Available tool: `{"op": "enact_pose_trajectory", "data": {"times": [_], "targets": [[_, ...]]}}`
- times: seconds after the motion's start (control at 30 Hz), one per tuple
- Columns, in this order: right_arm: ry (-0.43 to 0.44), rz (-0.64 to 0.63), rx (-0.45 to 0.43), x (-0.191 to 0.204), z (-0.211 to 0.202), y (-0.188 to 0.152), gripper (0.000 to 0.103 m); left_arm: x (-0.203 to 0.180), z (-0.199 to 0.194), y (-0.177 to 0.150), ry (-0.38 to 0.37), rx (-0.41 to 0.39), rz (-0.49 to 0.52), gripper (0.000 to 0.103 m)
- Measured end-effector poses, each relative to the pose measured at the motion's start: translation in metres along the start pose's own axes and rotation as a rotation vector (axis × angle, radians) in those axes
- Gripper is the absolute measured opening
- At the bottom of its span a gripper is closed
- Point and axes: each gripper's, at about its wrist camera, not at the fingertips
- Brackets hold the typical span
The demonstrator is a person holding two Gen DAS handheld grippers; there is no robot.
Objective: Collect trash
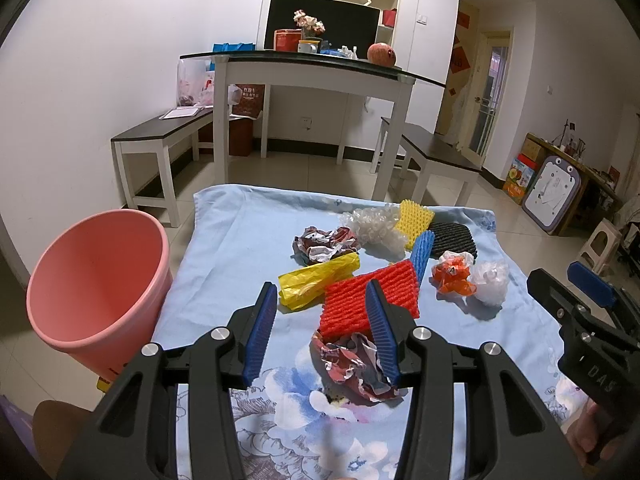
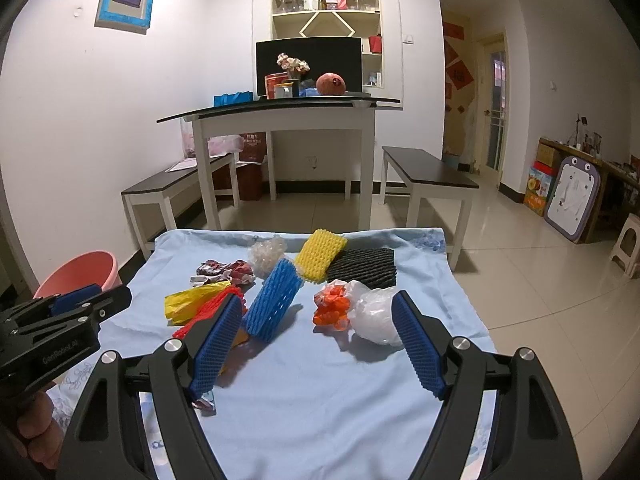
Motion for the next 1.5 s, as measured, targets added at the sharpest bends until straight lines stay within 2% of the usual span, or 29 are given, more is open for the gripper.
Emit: {"op": "enact_pose_trajectory", "data": {"times": [1.17,1.5], "targets": [[0.001,0.003,0.003,0.0,0.0021,-0.0013,0.076,0.0029,-0.0002,-0.0018,-0.001,0.002,-0.005,0.047],[-0.002,0.007,0.006,-0.0005,0.0028,-0.0031,0.076,0.0077,0.0034,-0.0093,-0.014,0.028,-0.018,0.047]]}}
Point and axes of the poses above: each gripper's, at about its wrist camera, not at the fingertips, and z roughly the way its jaws point, x to its left, y to its top, and after that the axes turned 8 degrees about y, right-handed
